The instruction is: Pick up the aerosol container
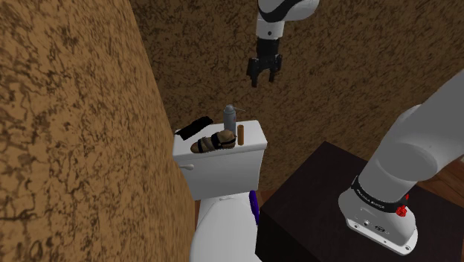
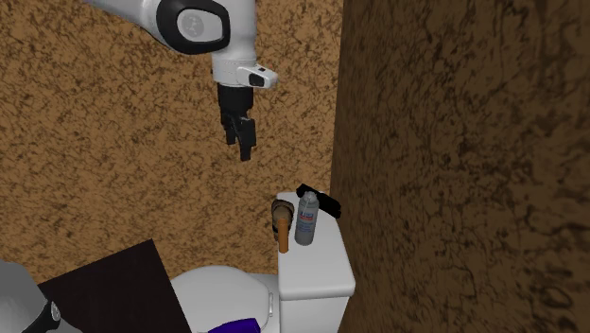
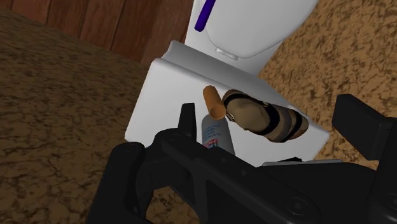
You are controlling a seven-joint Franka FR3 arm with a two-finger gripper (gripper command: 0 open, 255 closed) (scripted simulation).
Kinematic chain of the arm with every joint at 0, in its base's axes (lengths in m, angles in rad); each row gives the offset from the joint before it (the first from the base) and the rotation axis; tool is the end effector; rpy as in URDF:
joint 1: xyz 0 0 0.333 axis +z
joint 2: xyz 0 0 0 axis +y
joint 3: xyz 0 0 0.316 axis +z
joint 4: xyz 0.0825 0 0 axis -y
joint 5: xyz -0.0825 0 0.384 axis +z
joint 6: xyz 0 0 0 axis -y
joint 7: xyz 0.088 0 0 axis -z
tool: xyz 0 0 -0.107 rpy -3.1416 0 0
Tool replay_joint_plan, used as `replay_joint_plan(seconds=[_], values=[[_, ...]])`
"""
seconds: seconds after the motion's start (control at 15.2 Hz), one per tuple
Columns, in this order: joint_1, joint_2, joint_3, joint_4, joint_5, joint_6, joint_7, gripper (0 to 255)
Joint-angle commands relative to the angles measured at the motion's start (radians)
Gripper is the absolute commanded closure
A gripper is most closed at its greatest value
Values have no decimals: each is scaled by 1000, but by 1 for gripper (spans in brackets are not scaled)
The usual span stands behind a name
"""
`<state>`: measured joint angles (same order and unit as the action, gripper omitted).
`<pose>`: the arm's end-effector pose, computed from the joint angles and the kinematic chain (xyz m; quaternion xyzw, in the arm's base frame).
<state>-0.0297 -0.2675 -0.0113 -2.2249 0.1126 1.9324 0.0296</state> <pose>0.4682 -0.0117 0.4824 -0.9969 0.0556 0.0122 0.0539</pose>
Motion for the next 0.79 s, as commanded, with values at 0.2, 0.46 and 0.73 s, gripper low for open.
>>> replay_joint_plan(seconds=[0.2,0.46,0.73], values=[[-2,188,-8,92,19,78,-13,0],[-5,346,-11,194,37,119,-21,0],[-10,506,-12,318,54,140,-27,0]])
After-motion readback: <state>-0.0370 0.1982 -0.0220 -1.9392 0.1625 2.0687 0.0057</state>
